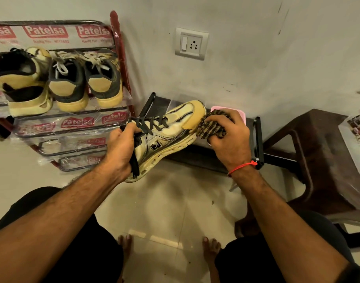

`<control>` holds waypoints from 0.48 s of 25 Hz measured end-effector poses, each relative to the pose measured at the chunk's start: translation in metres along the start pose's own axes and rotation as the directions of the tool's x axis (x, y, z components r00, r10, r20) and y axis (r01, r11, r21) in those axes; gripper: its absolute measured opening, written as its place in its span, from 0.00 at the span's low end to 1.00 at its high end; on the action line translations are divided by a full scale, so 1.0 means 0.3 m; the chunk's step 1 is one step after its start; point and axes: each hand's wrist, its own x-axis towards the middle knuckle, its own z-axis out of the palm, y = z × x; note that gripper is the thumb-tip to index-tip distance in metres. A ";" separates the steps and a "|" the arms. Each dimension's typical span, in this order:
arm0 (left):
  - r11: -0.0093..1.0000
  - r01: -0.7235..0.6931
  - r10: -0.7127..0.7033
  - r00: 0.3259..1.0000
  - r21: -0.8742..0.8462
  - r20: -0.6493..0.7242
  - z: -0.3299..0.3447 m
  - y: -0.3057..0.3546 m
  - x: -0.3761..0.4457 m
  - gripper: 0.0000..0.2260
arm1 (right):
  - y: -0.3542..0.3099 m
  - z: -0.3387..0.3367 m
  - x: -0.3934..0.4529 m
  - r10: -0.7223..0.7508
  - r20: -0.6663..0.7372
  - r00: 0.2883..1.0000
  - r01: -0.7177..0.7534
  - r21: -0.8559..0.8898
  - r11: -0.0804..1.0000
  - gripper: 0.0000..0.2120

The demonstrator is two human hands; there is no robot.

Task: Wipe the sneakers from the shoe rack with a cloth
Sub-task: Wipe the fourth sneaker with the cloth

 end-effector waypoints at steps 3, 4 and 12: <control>0.999 -0.021 0.021 1.000 0.035 -0.007 -0.009 -0.007 0.009 0.09 | -0.015 -0.009 0.001 0.019 -0.060 0.998 -0.016 0.056 0.998 0.17; 0.998 -0.034 0.035 0.999 0.057 -0.010 -0.013 -0.012 0.016 0.09 | -0.011 -0.015 0.014 0.053 -0.098 0.994 -0.043 0.093 0.995 0.17; 0.915 -0.263 0.256 0.965 0.307 0.062 -0.019 -0.048 0.020 0.08 | -0.022 -0.008 0.001 -0.054 0.144 0.988 0.055 -0.006 0.998 0.18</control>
